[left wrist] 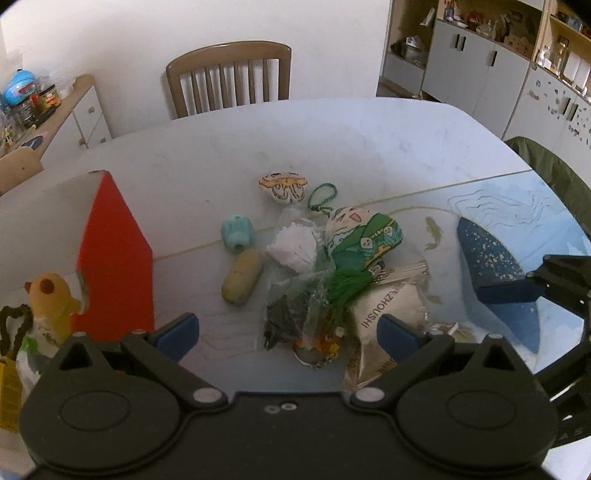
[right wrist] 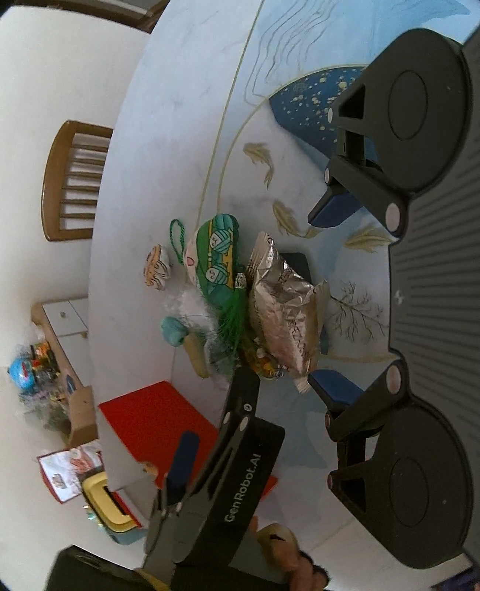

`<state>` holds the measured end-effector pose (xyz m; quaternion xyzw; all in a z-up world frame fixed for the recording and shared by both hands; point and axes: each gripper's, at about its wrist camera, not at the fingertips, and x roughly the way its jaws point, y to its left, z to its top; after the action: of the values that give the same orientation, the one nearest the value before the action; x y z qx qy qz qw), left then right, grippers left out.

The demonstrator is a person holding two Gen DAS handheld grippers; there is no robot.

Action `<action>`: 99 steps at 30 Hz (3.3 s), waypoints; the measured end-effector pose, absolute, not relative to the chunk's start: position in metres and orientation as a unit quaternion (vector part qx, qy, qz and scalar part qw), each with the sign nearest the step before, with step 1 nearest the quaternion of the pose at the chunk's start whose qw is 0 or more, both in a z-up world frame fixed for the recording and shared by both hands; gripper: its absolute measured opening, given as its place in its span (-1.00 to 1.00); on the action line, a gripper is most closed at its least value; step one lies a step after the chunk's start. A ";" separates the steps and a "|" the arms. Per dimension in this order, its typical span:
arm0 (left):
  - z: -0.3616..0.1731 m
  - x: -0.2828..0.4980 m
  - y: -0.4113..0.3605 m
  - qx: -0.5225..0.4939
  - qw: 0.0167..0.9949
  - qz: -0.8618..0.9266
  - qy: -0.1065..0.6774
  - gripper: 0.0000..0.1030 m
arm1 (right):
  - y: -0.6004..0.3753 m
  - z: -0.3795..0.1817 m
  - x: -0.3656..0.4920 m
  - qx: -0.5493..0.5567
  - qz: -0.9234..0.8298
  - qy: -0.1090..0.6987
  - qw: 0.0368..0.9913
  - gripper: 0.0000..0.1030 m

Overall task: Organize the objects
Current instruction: 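Move both tools back over the remaining pile, then grasp the silver snack bag with the right tool while the left tool grasps the clear bag, then lift the silver snack bag with the right tool while the left tool lifts the clear bag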

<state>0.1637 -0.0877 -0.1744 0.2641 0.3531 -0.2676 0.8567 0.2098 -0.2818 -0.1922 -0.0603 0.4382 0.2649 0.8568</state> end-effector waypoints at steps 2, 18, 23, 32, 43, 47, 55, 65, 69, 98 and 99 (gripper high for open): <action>-0.178 0.168 -0.089 0.266 0.855 -0.269 0.356 0.97 | -0.283 -0.195 0.214 -0.061 0.273 0.436 0.855 0.64; -0.198 0.185 -0.085 0.260 0.841 -0.273 0.388 0.64 | -0.270 -0.212 0.228 -0.052 0.319 0.435 0.841 0.60; -0.191 0.178 -0.074 0.252 0.844 -0.276 0.384 0.63 | -0.275 -0.207 0.225 -0.041 0.329 0.431 0.839 0.60; -0.191 0.190 -0.074 0.224 0.849 -0.271 0.395 0.35 | -0.276 -0.213 0.240 -0.007 0.312 0.442 0.841 0.40; -0.196 0.198 -0.077 0.203 0.839 -0.290 0.412 -0.21 | -0.280 -0.221 0.248 0.042 0.299 0.458 0.836 -0.10; -0.194 0.196 -0.075 0.197 0.839 -0.291 0.415 -0.34 | -0.284 -0.220 0.245 0.055 0.294 0.456 0.838 -0.24; -0.189 0.182 -0.073 0.194 0.843 -0.286 0.413 -0.52 | -0.289 -0.214 0.233 0.054 0.284 0.455 0.842 -0.44; -0.170 0.141 -0.056 0.170 0.838 -0.301 0.422 -0.52 | -0.321 -0.200 0.197 0.070 0.280 0.464 0.837 -0.54; -0.178 0.125 -0.049 0.174 0.831 -0.301 0.434 -0.52 | -0.329 -0.199 0.176 0.061 0.283 0.468 0.835 -0.54; -0.206 0.106 -0.057 0.219 0.813 -0.313 0.440 -0.19 | -0.344 -0.205 0.150 0.063 0.283 0.475 0.831 -0.55; -0.207 0.106 -0.057 0.220 0.813 -0.313 0.440 -0.28 | -0.345 -0.205 0.150 0.063 0.283 0.475 0.831 -0.55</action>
<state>0.1065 -0.0569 -0.2071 0.2202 0.4399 -0.3127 0.8125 0.1498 -0.3446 -0.2053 0.0633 0.4747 0.2827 0.8311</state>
